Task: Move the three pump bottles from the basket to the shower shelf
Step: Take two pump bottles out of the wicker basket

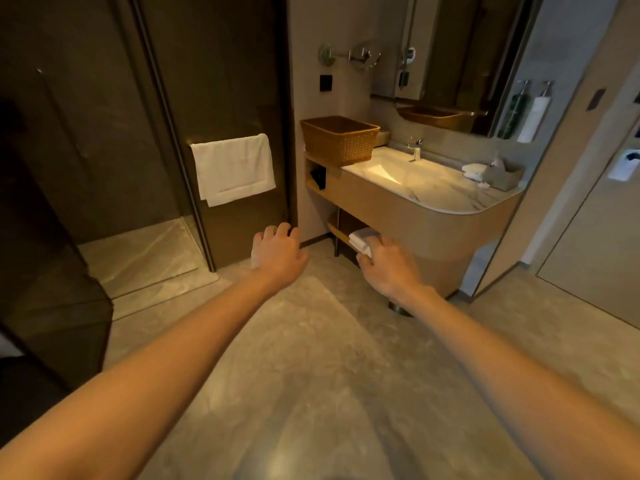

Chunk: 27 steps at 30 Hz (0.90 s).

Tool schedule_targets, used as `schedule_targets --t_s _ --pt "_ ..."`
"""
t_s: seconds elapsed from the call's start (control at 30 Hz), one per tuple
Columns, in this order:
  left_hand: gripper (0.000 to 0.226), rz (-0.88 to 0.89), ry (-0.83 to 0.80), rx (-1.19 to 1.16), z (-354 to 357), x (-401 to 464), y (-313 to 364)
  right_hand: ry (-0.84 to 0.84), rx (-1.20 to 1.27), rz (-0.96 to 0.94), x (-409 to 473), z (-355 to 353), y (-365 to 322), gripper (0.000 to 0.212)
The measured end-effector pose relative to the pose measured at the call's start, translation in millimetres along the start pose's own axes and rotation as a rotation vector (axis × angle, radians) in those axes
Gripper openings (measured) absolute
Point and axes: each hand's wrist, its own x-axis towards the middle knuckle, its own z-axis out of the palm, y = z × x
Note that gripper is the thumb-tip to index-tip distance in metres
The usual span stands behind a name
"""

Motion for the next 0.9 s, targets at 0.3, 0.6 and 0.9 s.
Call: schedule_targets --t_s 0.3,0.6,0.9 --pt "0.048 -0.035 -0.006 0.010 56.6 158.6 -36.8 0.007 -0.037 -0.054 179.9 56.7 32.4 0.041" --pt "0.049 -0.012 -0.012 -0.049 105.2 337.8 -73.2 -0.033 0.041 -0.002 363.1 97.7 48.1 0.037" --pt "0.050 -0.066 -0.038 -0.051 164.0 527.9 -73.5 -0.012 -0.005 -0.019 546.4 127.3 114.1 0.037"
